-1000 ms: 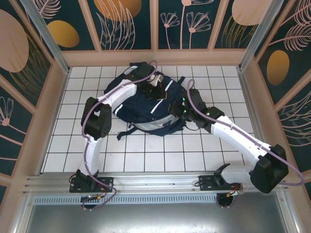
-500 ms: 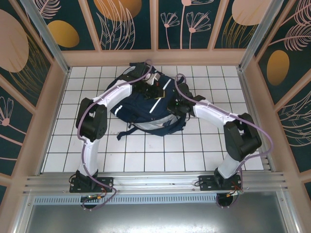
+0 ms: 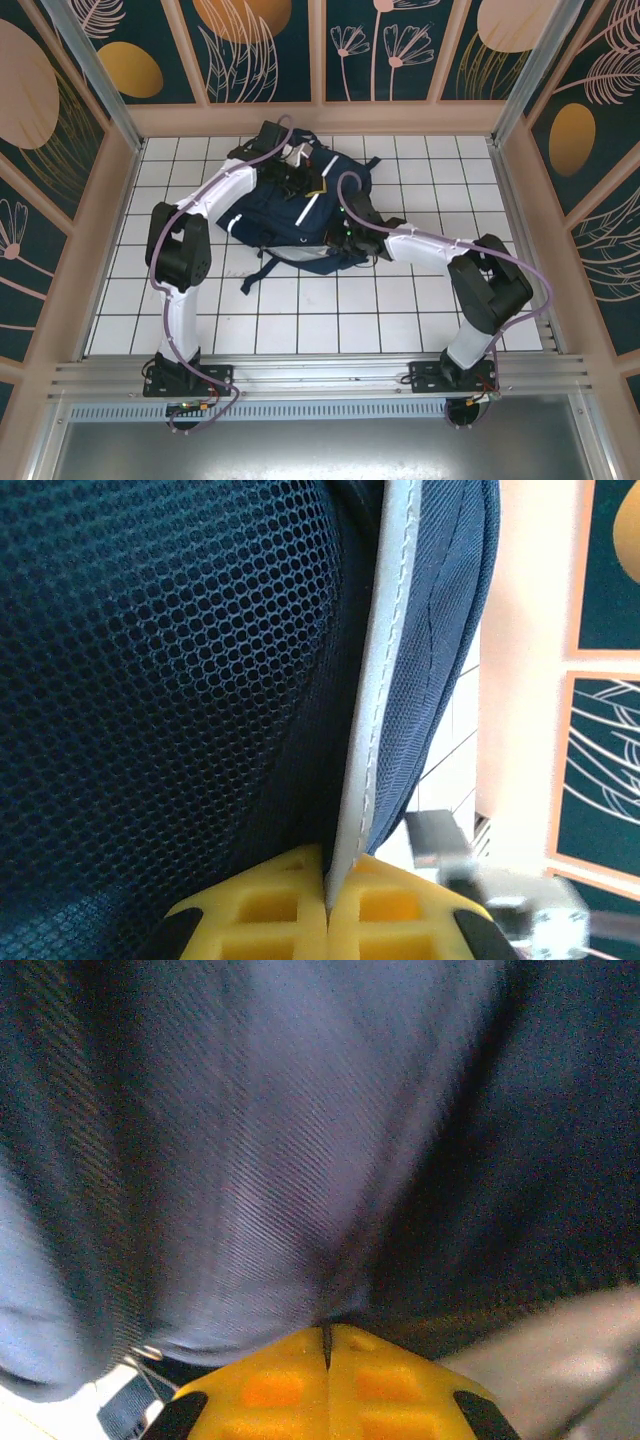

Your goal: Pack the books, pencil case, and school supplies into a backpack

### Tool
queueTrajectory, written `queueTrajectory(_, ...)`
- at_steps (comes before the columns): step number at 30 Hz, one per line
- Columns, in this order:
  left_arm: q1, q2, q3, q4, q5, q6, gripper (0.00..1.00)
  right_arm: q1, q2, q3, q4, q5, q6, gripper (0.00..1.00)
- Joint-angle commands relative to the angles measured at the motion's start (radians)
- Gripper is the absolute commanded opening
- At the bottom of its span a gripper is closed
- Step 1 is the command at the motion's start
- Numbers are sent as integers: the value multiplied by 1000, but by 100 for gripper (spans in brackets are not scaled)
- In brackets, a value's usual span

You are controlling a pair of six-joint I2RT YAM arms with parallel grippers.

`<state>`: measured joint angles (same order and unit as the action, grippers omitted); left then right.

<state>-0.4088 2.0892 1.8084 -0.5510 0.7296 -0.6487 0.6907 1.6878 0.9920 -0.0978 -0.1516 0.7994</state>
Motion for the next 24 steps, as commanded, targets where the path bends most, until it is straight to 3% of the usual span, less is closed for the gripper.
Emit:
queueTrajectory(1,44,-92,146,91,30,-37,0,18,10,-77,-56,27,-49,0)
queueTrajectory(6,52,-109,193,81,49,-66,0,-15,49,-61,-63,74,-74,0)
queueTrajectory(12,53,-164,131,120,90,-92,0,-98,56,-25,-5,37,-83,0)
queueTrajectory(21,54,-221,-22,108,63,-24,3,-138,-153,-92,93,-35,-105,0)
queueTrajectory(24,54,-224,-66,117,53,-14,2,-171,-239,-79,33,-13,-123,15)
